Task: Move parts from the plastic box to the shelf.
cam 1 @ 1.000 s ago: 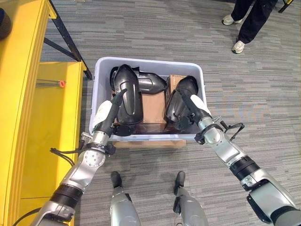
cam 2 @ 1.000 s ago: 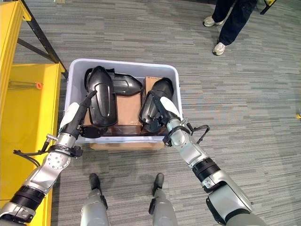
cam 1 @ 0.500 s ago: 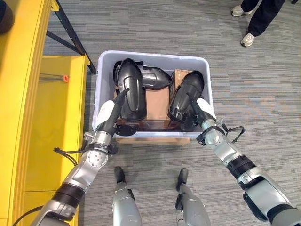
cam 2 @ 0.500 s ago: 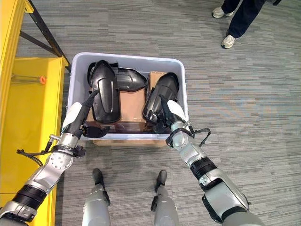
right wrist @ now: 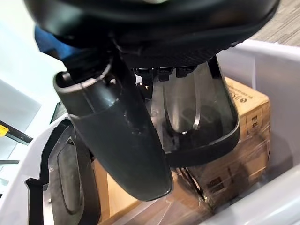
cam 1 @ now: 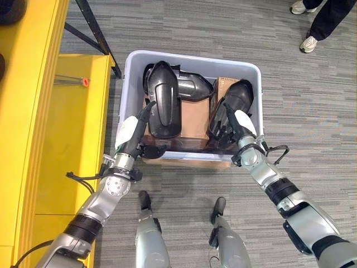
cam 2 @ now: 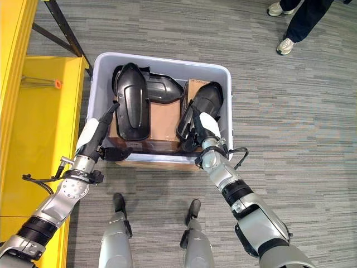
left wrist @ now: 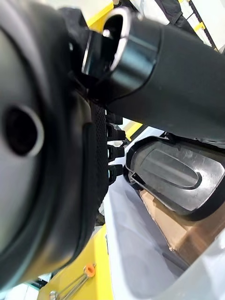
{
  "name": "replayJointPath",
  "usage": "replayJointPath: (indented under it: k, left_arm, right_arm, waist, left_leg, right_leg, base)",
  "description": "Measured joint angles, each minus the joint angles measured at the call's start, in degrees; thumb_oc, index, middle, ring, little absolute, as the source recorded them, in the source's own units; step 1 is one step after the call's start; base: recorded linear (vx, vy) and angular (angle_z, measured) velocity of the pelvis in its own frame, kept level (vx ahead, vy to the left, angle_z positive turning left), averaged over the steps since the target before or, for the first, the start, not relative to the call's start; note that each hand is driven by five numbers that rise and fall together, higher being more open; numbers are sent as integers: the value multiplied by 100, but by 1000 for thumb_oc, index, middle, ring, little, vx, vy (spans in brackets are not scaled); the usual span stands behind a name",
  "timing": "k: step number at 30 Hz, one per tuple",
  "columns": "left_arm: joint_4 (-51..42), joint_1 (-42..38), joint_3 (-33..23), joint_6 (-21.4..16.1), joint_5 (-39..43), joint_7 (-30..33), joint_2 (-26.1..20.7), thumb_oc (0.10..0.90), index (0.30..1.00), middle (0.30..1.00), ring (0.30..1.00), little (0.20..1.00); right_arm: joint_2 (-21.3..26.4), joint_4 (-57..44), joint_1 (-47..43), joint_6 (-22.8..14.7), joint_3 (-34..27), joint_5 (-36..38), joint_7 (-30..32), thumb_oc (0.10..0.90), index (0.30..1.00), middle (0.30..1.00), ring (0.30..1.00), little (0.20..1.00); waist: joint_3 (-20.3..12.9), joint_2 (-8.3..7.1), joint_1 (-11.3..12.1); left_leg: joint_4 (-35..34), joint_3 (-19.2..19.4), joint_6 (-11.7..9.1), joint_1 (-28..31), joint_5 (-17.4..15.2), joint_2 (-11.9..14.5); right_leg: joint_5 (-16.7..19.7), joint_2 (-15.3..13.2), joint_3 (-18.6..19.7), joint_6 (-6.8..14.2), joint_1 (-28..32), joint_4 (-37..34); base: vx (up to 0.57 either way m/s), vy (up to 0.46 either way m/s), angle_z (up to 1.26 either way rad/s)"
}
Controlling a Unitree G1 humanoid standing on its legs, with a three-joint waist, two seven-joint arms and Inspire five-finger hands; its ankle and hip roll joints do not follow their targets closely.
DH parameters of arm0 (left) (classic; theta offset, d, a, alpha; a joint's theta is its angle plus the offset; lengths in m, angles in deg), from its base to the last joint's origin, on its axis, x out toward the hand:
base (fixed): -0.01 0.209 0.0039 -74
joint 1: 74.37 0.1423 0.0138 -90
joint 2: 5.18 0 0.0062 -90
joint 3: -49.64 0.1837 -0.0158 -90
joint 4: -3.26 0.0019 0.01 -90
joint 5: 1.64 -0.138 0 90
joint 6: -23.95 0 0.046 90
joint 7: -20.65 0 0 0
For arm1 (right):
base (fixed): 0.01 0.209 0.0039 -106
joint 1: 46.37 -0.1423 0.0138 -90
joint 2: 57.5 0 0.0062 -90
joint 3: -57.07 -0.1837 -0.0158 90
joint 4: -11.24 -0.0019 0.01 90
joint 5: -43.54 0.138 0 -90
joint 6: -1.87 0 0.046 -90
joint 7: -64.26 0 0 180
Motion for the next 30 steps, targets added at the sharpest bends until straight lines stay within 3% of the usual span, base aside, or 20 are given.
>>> replayJointPath:
  k: [9,30]
  left_arm:
    - [-8,-176,-10,6,8,122,-11,900,1000,1000,1000,1000]
    - [-4,-340,-4,28,217,276,-8,900,1000,1000,1000,1000]
  right_arm:
    - [-55,425,-391,20,-12,63,179,900,1000,1000,1000,1000]
    - [3,690,-744,31,-78,51,623,900,1000,1000,1000,1000]
  waist:
    - [408,-80,119]
    - [499,58,59]
  left_leg:
    - [379,-85,85,-484,-106,-47]
    - [491,-42,136,-836,-123,-116]
  right_leg:
    - [34,-102,10,-10,-357,159]
    - [39,-204,164,-16,-825,313]
  base:
    - [0,20,2]
    - [13,4,-1]
